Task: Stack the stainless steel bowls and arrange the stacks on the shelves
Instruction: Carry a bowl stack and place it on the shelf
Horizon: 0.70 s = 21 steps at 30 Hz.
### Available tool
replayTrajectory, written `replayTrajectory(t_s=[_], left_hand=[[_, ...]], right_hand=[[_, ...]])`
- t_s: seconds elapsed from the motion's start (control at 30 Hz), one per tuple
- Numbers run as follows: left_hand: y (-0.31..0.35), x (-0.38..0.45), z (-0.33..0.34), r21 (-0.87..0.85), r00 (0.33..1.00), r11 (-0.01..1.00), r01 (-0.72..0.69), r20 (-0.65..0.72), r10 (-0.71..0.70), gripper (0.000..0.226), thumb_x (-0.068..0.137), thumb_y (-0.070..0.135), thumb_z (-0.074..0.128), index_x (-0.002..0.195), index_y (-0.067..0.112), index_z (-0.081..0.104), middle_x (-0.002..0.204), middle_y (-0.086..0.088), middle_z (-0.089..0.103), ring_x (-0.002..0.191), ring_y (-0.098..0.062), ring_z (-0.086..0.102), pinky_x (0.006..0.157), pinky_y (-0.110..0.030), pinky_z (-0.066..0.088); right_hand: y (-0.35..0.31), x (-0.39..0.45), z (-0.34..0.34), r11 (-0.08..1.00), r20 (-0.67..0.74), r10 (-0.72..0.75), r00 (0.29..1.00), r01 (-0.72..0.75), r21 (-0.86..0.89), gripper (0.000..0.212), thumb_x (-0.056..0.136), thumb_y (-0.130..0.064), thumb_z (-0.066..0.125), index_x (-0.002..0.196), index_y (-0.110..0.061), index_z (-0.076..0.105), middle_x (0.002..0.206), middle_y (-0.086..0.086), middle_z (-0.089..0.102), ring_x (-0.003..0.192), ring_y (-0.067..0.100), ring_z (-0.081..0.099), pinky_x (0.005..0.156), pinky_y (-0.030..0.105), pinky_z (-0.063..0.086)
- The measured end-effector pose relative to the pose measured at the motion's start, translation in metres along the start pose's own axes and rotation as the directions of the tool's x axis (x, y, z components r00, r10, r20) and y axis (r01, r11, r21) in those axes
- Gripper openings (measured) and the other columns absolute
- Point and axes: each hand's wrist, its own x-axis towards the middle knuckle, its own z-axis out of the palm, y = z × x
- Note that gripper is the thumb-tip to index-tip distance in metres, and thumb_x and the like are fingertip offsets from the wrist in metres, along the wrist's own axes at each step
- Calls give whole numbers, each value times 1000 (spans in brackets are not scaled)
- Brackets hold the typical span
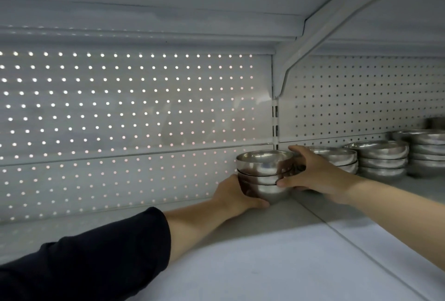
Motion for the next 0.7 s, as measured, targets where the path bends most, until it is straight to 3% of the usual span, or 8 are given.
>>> replayTrajectory(t_s=[0.1, 0.2, 0.27, 0.3, 0.33, 0.43, 0.57, 0.7], left_hand=[[2, 0, 1, 0, 1000, 1000, 4, 14, -4, 75, 54, 41, 86, 120, 25, 56, 115, 6, 65, 107, -13, 58, 93, -28, 46], [4, -3, -5, -8, 997, 1000, 23, 75, -22, 67, 58, 31, 86, 118, 23, 56, 114, 4, 65, 107, -14, 59, 95, -28, 46], [5, -9, -16, -10, 995, 1000, 7, 104, -6, 51, 65, 22, 85, 105, 30, 54, 101, 12, 64, 95, -5, 60, 84, -10, 46], [8, -15, -24, -20, 995, 1000, 6, 102, -4, 54, 68, 19, 83, 110, 32, 52, 95, 16, 59, 89, -1, 56, 75, -2, 42], [9, -23, -35, -38, 995, 999, 16, 97, -12, 62, 70, 18, 81, 122, 26, 49, 97, 15, 56, 91, -1, 54, 74, 0, 40], [4, -67, -82, 26, 995, 1000, 0, 96, -3, 88, 74, 26, 78, 145, 17, 26, 139, 3, 44, 125, -11, 45, 102, -22, 38], [-26, -145, -158, 262, 995, 964, -52, 99, 26, 74, 76, 38, 72, 140, 31, 34, 142, 6, 42, 127, -10, 44, 104, -26, 38], [-64, -226, -232, 344, 999, 939, -3, 37, -11, 67, 82, 34, 67, 141, 20, 36, 143, 6, 42, 127, -8, 43, 102, -19, 37]], right_hand=[[3, 0, 0, 999, -2, 7, 1000, -7, -32, 109, 54, -15, 89, 144, -24, 29, 120, -1, 59, 109, 16, 57, 96, 41, 49], [-2, -3, 0, 995, 2, 10, 1000, -10, -96, 108, 57, -17, 89, 146, -23, 28, 119, -1, 60, 109, 16, 56, 97, 35, 46], [-14, -8, -1, 966, -12, -2, 1000, -1, -257, 110, 56, -32, 89, 146, -29, 24, 131, -1, 52, 115, 17, 50, 94, 29, 40], [-23, -11, -1, 937, -23, -20, 1000, 11, -348, 112, 55, -41, 88, 145, -32, 22, 138, 1, 46, 118, 19, 47, 92, 28, 38], [-33, -15, 1, 900, -37, -48, 998, 27, -434, 114, 54, -48, 86, 145, -34, 19, 145, 2, 39, 122, 22, 44, 92, 29, 37], [-76, -28, 22, 791, -58, -198, 978, 124, -599, 115, 53, -57, 81, 145, -40, 14, 152, -2, 28, 132, 24, 36, 99, 38, 35], [-144, -46, 89, 816, 56, -321, 945, 306, -489, 112, 41, -66, 75, 138, -48, 22, 146, -8, 34, 132, 17, 37, 104, 40, 37], [-199, -66, 193, 835, 229, -400, 888, 456, -309, 104, 35, -68, 73, 130, -51, 33, 137, -16, 42, 128, 9, 40, 102, 39, 42]])
